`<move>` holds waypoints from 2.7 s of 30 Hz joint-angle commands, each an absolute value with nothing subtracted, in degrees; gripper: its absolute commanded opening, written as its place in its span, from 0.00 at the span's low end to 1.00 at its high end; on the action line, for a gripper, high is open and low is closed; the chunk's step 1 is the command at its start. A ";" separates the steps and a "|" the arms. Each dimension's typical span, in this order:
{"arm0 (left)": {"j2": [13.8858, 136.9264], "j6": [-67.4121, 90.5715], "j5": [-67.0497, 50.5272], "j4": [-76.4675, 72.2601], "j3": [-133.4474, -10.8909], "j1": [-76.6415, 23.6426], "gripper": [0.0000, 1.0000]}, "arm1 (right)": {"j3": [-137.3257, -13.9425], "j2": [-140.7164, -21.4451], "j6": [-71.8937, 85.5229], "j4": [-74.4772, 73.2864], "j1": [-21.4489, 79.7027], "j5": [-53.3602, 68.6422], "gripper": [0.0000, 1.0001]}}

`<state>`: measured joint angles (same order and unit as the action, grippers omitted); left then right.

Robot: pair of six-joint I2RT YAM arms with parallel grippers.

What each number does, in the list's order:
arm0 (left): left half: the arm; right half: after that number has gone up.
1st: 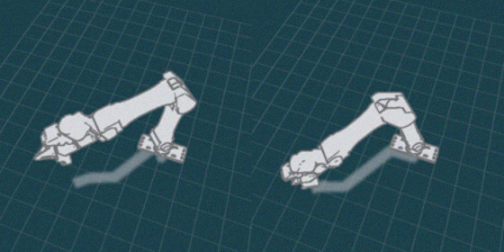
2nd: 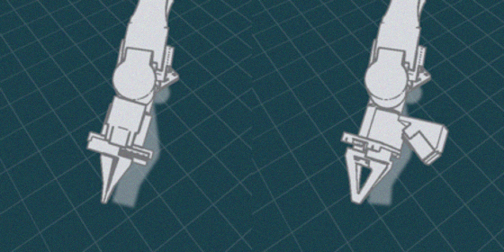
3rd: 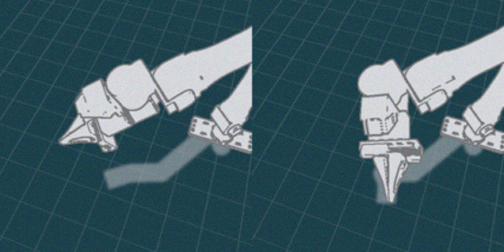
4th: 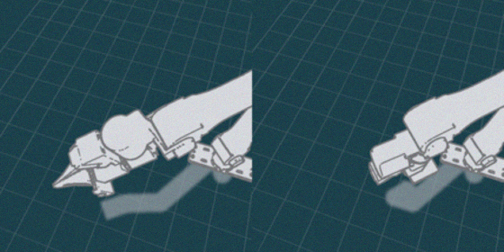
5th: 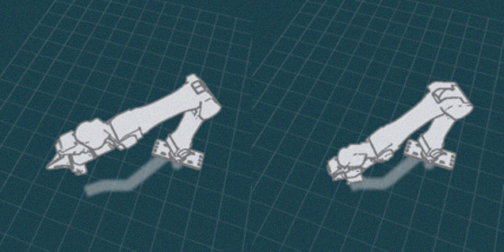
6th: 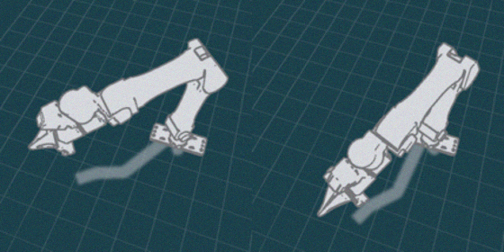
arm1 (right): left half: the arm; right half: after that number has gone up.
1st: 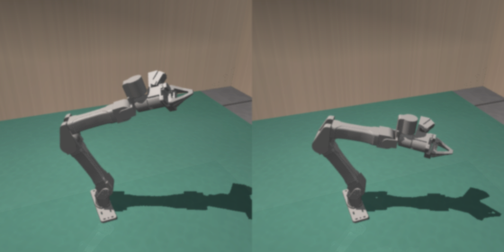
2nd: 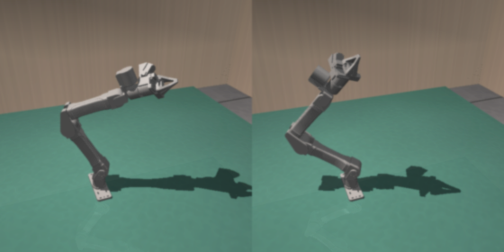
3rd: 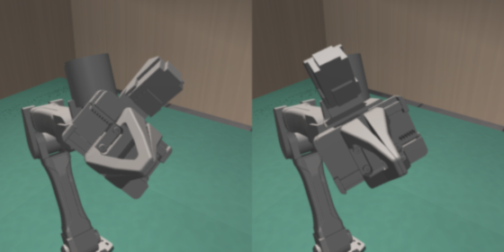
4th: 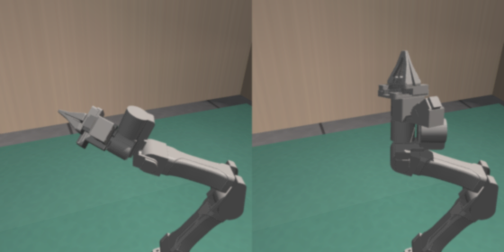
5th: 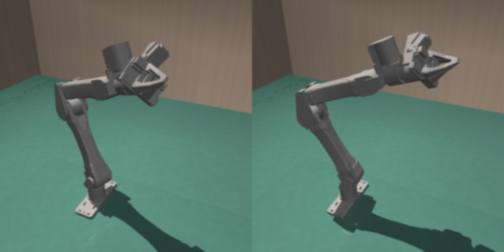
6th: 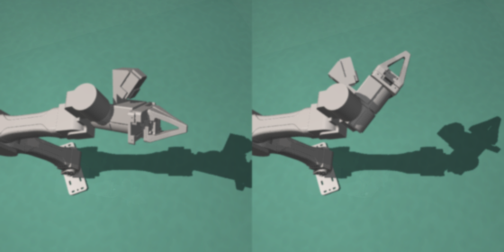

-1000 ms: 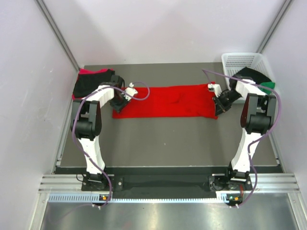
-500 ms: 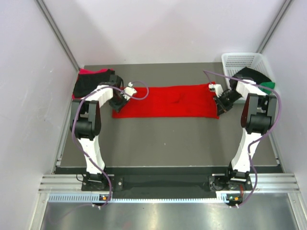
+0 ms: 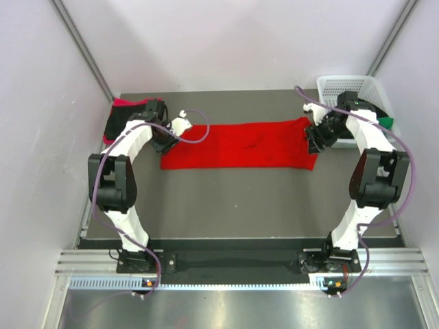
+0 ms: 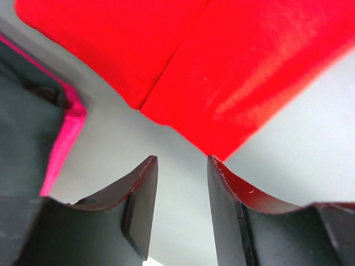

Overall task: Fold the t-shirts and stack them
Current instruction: Fold the tshirt

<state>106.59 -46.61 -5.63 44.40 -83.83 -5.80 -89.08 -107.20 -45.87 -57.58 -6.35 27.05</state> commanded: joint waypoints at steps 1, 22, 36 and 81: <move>103.54 -52.02 -7.13 49.30 -81.66 -6.68 0.46 | -91.32 -103.45 -44.13 -56.43 -4.05 30.23 0.64; 110.12 -62.31 -3.60 42.10 -76.38 -8.26 0.53 | -90.62 -98.53 -45.08 -60.47 -0.88 24.71 0.64; 104.53 -64.16 -7.37 47.27 -72.26 -8.35 0.00 | -95.01 -94.75 -43.34 -63.90 -0.62 19.52 0.63; 95.88 -35.25 -25.84 70.40 -67.06 -55.99 0.02 | -133.93 -146.51 -31.90 -52.74 13.27 2.20 0.62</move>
